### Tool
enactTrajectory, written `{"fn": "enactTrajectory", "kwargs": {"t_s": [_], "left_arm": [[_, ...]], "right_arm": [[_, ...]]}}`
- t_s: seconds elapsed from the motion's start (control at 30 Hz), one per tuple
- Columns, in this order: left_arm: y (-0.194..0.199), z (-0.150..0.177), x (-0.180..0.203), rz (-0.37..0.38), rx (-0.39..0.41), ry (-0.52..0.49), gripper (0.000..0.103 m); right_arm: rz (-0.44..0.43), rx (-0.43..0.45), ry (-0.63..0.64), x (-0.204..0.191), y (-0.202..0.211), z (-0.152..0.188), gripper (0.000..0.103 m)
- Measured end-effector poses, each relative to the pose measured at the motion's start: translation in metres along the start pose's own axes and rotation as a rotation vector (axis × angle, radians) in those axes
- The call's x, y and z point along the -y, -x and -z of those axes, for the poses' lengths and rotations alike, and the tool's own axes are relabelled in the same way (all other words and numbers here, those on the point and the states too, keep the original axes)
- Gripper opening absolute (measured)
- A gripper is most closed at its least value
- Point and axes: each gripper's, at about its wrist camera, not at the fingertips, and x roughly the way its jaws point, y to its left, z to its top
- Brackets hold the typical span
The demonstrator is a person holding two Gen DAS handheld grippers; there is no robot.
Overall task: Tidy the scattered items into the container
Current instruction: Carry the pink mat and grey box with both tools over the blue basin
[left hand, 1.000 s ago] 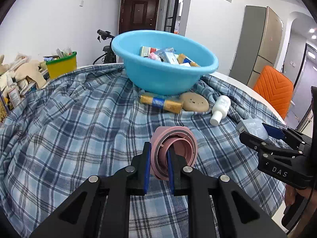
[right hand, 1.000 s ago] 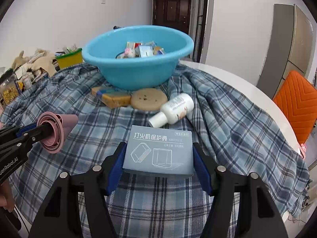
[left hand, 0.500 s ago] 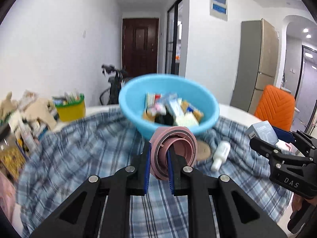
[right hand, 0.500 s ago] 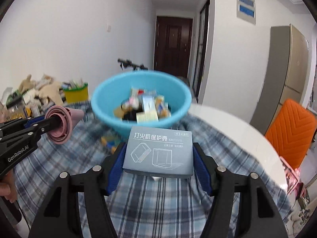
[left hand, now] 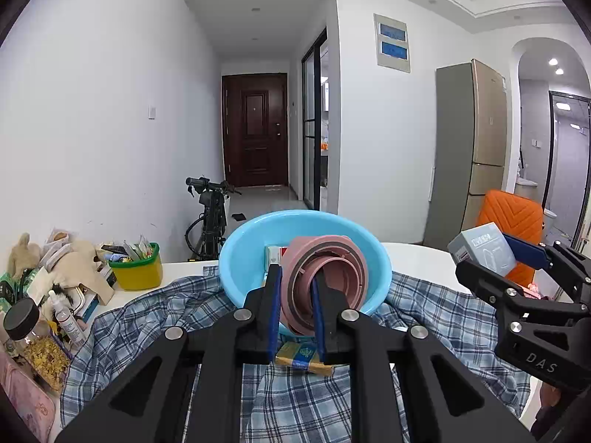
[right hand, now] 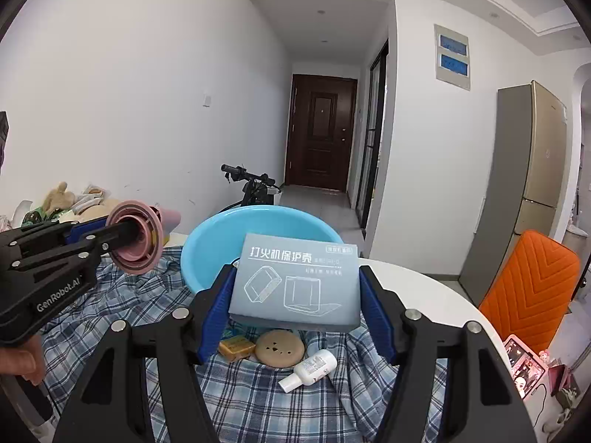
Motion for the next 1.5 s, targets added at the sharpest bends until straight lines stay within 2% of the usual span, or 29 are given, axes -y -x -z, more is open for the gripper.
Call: {"fn": "enactTrajectory", "kwargs": {"t_s": [0.13, 0.3, 0.47, 0.6, 0.7, 0.87, 0.97, 1.03, 1.27, 1.4, 1.5], "left_arm": [[0.0, 0.002, -0.003, 0.029, -0.021, 0.021, 0.016], [-0.007, 0.002, -0.003, 0.025, -0.024, 0.013, 0.016], [-0.022, -0.002, -0.003, 0.038, -0.011, -0.003, 0.016], [-0.039, -0.011, 0.0, 0.041, -0.008, -0.033, 0.016], [-0.057, -0.02, -0.001, 0.046, 0.0, -0.043, 0.016], [-0.094, -0.038, -0.011, 0.105, -0.014, 0.002, 0.016], [-0.112, -0.048, -0.012, 0.051, 0.042, -0.023, 0.016], [-0.129, -0.055, -0.017, 0.048, 0.042, -0.018, 0.016], [-0.185, -0.081, -0.022, 0.019, 0.03, -0.038, 0.016], [-0.219, -0.108, -0.021, 0.035, 0.054, -0.082, 0.016], [-0.237, -0.12, -0.019, 0.019, 0.049, -0.117, 0.016]], "right_arm": [[-0.021, 0.007, -0.003, 0.001, 0.002, 0.001, 0.063], [-0.06, 0.013, 0.031, -0.003, -0.007, -0.004, 0.063], [-0.104, 0.017, 0.011, 0.0, -0.033, -0.015, 0.063], [-0.083, -0.003, 0.023, 0.005, -0.064, -0.024, 0.063], [-0.099, 0.001, 0.02, 0.007, -0.08, -0.032, 0.063], [-0.124, 0.005, 0.033, 0.006, -0.111, -0.05, 0.063], [-0.102, 0.001, 0.039, 0.008, -0.13, -0.057, 0.063], [-0.068, 0.003, 0.038, 0.01, -0.14, -0.062, 0.063], [-0.078, -0.022, -0.01, 0.026, -0.182, -0.081, 0.063], [-0.068, -0.027, 0.0, 0.029, -0.204, -0.086, 0.063], [-0.062, -0.049, -0.004, 0.031, -0.219, -0.088, 0.063]]}}
